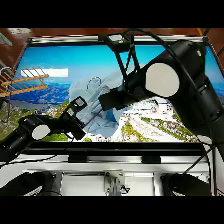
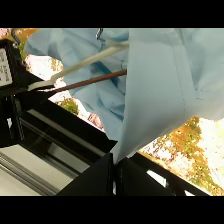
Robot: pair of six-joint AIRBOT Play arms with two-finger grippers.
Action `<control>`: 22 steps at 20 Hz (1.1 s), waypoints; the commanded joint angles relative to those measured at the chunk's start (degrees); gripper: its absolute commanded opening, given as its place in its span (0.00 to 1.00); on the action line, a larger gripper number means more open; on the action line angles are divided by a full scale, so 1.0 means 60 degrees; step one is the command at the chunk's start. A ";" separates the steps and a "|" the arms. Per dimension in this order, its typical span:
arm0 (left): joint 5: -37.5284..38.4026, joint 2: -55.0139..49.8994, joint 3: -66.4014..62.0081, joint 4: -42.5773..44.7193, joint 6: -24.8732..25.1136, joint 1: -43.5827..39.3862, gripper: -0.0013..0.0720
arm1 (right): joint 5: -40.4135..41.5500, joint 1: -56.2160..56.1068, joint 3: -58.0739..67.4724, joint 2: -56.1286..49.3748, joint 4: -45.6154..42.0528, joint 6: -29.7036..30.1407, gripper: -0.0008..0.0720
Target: Fold the shirts.
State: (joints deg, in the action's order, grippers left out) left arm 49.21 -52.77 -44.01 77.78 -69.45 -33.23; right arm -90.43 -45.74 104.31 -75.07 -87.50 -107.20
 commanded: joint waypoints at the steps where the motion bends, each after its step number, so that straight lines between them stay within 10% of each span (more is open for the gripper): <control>1: -0.0171 0.0007 -0.0022 -0.0976 0.0131 0.0120 0.08 | -0.0390 -0.0149 -0.0262 -0.0178 0.0018 -0.0219 0.09; 9: -0.0208 0.0007 -0.0029 -0.1151 0.0095 0.0120 0.08 | 0.0565 -0.0142 -0.0321 -0.0404 0.0535 -0.0328 0.13; 11: -0.0197 0.0029 -0.0029 -0.1224 0.0091 0.0120 0.08 | 0.0423 -0.0142 -0.0175 -0.0302 0.0506 0.0066 0.79; 12: -0.0197 0.0047 -0.0029 -0.1220 0.0033 0.0120 0.08 | 0.0171 -0.0095 0.0051 -0.0215 0.0379 0.0182 0.87; 18: 0.0168 0.0171 -0.0069 -0.1177 0.0401 0.0120 0.08 | -0.0379 0.2973 0.1832 0.0925 -0.1290 0.0619 0.87; 22: 0.0973 0.0168 -0.0448 -0.0805 0.1002 0.0120 0.08 | -0.0415 0.6357 0.1818 0.0729 -0.1060 0.4707 0.86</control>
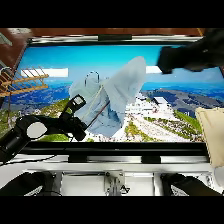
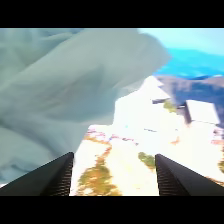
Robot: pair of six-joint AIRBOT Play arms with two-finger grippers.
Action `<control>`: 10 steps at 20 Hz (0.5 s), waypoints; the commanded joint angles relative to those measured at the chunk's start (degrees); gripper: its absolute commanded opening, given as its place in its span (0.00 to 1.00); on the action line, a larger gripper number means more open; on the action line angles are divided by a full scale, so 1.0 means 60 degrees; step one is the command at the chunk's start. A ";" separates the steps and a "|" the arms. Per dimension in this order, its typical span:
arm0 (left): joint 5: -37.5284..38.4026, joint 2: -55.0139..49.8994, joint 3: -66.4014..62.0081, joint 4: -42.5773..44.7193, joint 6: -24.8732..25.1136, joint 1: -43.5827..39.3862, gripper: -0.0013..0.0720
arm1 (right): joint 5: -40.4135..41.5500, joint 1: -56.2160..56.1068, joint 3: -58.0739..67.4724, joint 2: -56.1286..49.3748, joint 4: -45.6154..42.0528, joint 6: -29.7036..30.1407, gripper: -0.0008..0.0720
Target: Fold the shirts.
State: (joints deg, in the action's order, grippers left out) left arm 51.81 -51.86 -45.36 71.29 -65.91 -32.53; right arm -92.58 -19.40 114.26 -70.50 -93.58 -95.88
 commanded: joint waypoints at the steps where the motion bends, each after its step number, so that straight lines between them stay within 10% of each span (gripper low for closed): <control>1: 0.0699 0.0015 -0.0375 0.0514 0.0444 0.0004 0.08 | -0.0047 0.2335 0.0160 -0.0237 0.0313 0.4809 0.86; 5: 0.1118 0.0015 -0.0841 0.1457 0.0863 0.0018 0.08 | 0.0368 0.2346 0.0160 -0.1038 0.3045 1.1158 0.86; 10: 0.1126 0.0015 -0.0845 0.1632 0.1621 0.0076 0.08 | 0.0685 0.1381 0.0160 -0.2124 0.2867 1.2400 0.95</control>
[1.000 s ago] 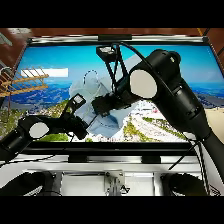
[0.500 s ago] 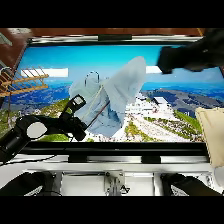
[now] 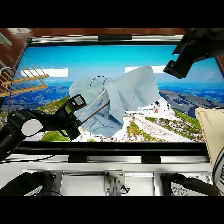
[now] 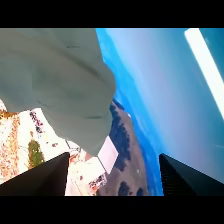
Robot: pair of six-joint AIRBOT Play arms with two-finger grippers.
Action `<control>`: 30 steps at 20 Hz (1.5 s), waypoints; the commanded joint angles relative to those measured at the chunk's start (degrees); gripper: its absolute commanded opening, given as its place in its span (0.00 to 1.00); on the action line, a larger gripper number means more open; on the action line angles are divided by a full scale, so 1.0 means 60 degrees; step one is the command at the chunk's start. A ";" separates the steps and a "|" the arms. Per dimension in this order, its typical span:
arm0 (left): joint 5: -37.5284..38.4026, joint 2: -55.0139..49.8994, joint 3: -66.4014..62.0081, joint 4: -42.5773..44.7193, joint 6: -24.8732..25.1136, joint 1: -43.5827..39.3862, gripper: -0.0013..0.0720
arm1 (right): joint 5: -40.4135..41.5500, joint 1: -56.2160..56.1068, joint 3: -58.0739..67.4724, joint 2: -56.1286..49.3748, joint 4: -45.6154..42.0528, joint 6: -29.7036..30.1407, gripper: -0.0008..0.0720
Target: Fold the shirts.
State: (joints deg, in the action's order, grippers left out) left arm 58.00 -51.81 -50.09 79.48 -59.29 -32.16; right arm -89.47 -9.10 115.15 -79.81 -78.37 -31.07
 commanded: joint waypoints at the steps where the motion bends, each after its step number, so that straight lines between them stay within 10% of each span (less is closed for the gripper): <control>1: 0.0091 0.0004 -0.0058 0.0270 0.0634 0.0036 0.08 | 0.0142 -0.0470 0.0011 -0.0769 0.0361 0.1643 0.95; 15: -0.0306 0.0007 -0.0703 0.0302 0.0812 0.0193 0.08 | -0.0914 -0.0984 -0.0433 -0.1632 0.1184 0.2160 0.94; 19: -0.0342 0.0000 -0.0994 0.0361 0.0805 0.0404 0.08 | -0.1257 -0.0980 -0.0659 -0.1617 0.1042 0.2189 0.18; 22: -0.0448 -0.0004 -0.0991 0.0761 0.0809 0.1027 0.12 | -0.1297 -0.0973 -0.0659 -0.1617 0.1009 0.2193 0.09; 26: -0.1512 0.0000 -0.1002 0.1705 0.0805 0.1923 0.89 | -0.1300 -0.0973 -0.0659 -0.1617 0.1009 0.2189 0.09; 30: -0.2455 0.0000 -0.1184 0.2546 0.0801 0.2681 0.97 | -0.1304 -0.0973 -0.0652 -0.1494 0.0998 0.2186 0.09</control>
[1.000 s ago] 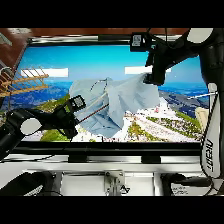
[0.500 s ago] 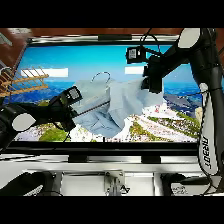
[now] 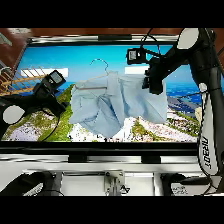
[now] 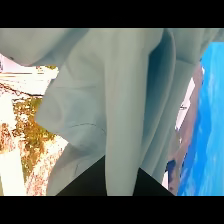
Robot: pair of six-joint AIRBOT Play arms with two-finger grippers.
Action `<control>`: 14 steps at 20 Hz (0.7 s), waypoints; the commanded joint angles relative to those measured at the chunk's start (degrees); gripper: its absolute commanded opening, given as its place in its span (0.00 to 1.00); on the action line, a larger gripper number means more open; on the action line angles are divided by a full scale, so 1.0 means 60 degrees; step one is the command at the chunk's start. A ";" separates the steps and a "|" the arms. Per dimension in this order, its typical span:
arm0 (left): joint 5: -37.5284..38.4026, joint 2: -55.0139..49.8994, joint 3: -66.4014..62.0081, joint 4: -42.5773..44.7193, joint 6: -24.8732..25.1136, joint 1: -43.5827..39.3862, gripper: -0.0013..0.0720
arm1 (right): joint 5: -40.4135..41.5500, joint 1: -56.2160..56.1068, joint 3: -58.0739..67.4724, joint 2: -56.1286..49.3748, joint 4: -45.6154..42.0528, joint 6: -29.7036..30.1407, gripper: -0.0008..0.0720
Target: Fold the shirts.
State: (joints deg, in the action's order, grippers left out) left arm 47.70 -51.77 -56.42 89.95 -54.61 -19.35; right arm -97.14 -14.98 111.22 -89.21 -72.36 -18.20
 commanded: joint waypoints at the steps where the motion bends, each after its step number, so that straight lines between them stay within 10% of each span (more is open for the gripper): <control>1: -0.0758 -0.0007 -0.0270 0.0889 0.0018 0.0743 0.97 | -0.0025 0.0007 0.0004 0.0124 -0.0011 0.0025 0.09; 4: -0.0761 0.0000 -0.0820 0.0882 -0.0798 0.1370 0.96 | -0.0025 0.0004 0.0004 0.0317 0.0007 -0.0368 0.09; 9: -0.0295 0.0127 -0.0911 -0.0146 -0.5395 0.2932 0.87 | -0.0025 0.0000 0.0004 0.0867 -0.0022 -0.0863 0.09; 14: -0.0284 0.0131 0.1472 -0.5679 -0.4874 0.4506 0.87 | -0.0025 -0.0004 0.0004 0.1107 -0.0018 -0.1162 0.09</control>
State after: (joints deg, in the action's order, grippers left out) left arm 45.58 -50.94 -54.48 75.35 -83.46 3.62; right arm -97.41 -14.96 111.24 -83.31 -72.44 -23.79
